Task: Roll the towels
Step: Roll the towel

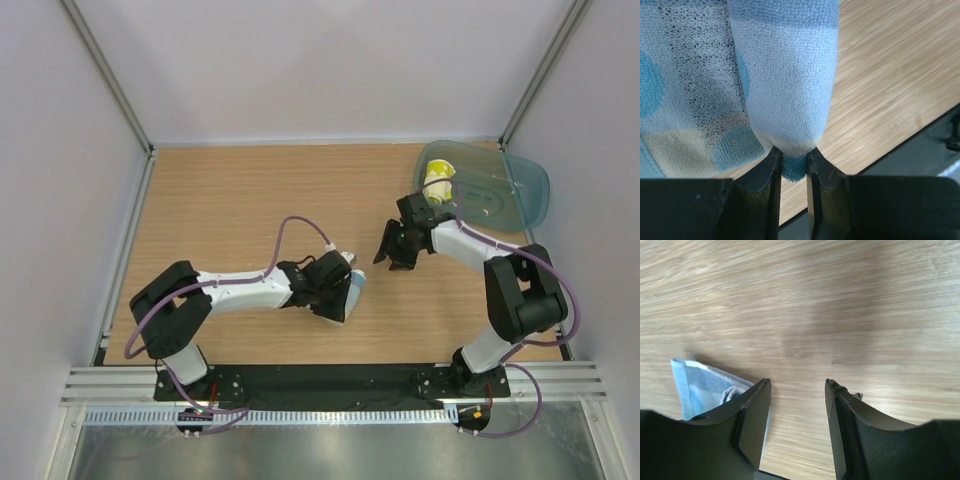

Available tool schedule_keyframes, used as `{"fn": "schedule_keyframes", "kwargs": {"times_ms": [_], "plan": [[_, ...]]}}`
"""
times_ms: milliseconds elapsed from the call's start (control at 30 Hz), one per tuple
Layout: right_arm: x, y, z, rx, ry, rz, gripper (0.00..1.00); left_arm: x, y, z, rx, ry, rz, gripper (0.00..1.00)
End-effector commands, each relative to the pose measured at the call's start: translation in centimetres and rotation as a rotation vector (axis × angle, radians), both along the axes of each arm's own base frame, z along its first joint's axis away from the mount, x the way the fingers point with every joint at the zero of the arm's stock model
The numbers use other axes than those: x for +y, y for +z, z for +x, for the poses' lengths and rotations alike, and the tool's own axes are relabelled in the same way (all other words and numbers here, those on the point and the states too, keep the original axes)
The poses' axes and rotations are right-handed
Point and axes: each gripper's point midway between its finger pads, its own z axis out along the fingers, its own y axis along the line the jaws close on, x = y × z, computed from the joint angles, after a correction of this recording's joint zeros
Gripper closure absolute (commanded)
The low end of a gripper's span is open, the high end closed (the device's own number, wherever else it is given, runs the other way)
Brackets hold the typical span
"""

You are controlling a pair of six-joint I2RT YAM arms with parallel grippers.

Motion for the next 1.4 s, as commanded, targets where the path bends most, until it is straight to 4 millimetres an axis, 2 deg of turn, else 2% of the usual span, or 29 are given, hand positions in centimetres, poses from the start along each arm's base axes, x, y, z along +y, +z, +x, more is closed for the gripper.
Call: {"fn": "schedule_keyframes", "kwargs": {"times_ms": [0,100,133,167,333,567,733,1000,1233,1367], "plan": [[-0.2,2.2,0.0,-0.092,0.009,0.022,0.46,-0.9,1.2,-1.4,0.152,0.003,-0.156,1.00],[0.5,2.4,-0.9,-0.100,0.027,0.080,0.46,-0.6,1.4,-1.4,0.200,0.036,-0.202,1.00],[0.9,3.0,-0.7,-0.132,0.033,0.108,0.46,-0.7,1.6,-1.7,0.232,0.032,-0.225,1.00],[1.3,3.2,-0.9,-0.135,0.039,0.133,0.46,-0.4,1.4,-1.1,0.241,0.052,-0.253,1.00],[2.4,3.4,-1.7,-0.148,0.089,0.213,0.44,-0.1,2.3,-0.6,0.343,0.107,-0.389,1.00],[4.8,3.9,-2.8,-0.173,0.149,0.388,0.42,1.4,1.5,0.5,0.395,0.176,-0.425,1.00],[6.6,4.4,-3.4,-0.204,0.204,0.505,0.36,2.4,0.1,0.8,0.450,0.225,-0.406,1.00],[8.3,4.3,-3.9,-0.238,0.261,0.555,0.32,3.5,-1.5,1.0,0.514,0.278,-0.369,1.00],[10.0,2.8,-4.4,-0.212,0.288,0.540,0.32,4.4,-2.2,1.0,0.547,0.312,-0.334,1.00],[10.3,1.9,-4.3,-0.197,0.285,0.524,0.32,4.9,-2.2,1.1,0.552,0.322,-0.325,1.00]]}}
